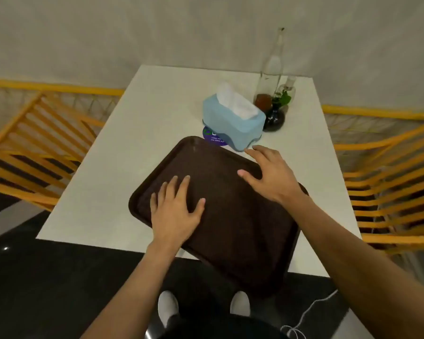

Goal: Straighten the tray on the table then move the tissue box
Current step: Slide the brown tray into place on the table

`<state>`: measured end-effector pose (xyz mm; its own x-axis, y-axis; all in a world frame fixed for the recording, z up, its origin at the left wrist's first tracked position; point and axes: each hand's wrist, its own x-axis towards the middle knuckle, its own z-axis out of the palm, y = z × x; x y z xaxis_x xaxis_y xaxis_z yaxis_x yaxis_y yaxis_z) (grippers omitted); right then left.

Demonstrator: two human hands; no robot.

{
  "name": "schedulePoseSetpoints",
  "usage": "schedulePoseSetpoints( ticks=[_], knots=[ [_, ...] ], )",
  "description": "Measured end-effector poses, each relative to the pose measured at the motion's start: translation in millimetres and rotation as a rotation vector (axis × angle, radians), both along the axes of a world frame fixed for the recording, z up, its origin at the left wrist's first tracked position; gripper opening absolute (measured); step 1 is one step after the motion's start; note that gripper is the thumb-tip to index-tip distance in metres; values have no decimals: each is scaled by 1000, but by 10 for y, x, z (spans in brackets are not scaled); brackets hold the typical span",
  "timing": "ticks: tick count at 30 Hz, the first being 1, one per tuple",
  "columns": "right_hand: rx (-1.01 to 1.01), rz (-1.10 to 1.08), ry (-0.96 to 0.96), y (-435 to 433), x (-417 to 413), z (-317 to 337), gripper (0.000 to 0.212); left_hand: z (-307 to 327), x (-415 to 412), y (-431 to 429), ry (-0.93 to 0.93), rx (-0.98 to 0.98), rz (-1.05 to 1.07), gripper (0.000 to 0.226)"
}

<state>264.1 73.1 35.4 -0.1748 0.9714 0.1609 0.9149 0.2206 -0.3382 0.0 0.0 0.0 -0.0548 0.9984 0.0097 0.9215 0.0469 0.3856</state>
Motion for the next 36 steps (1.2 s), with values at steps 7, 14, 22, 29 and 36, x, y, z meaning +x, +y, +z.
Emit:
schedulePoseSetpoints(
  ticks=[7, 14, 22, 29, 36],
  knots=[
    [-195, -52, -201, 144, 82, -364, 57, -307, 113, -223, 121, -165, 9, 87],
    [-156, -80, -213, 282, 65, -457, 41, -373, 88, -233, 175, -204, -7, 87],
    [-160, -34, -139, 375, -240, -439, 38, -365, -323, -170, 200, -219, -17, 87],
    [-192, -105, -124, 436, -724, -435, 38, -297, -989, 195, 240, -162, -122, 85],
    [-246, -236, -120, 420, -1151, -459, 33, -290, -1368, 220, 99, -60, 86, 77]
  ],
)
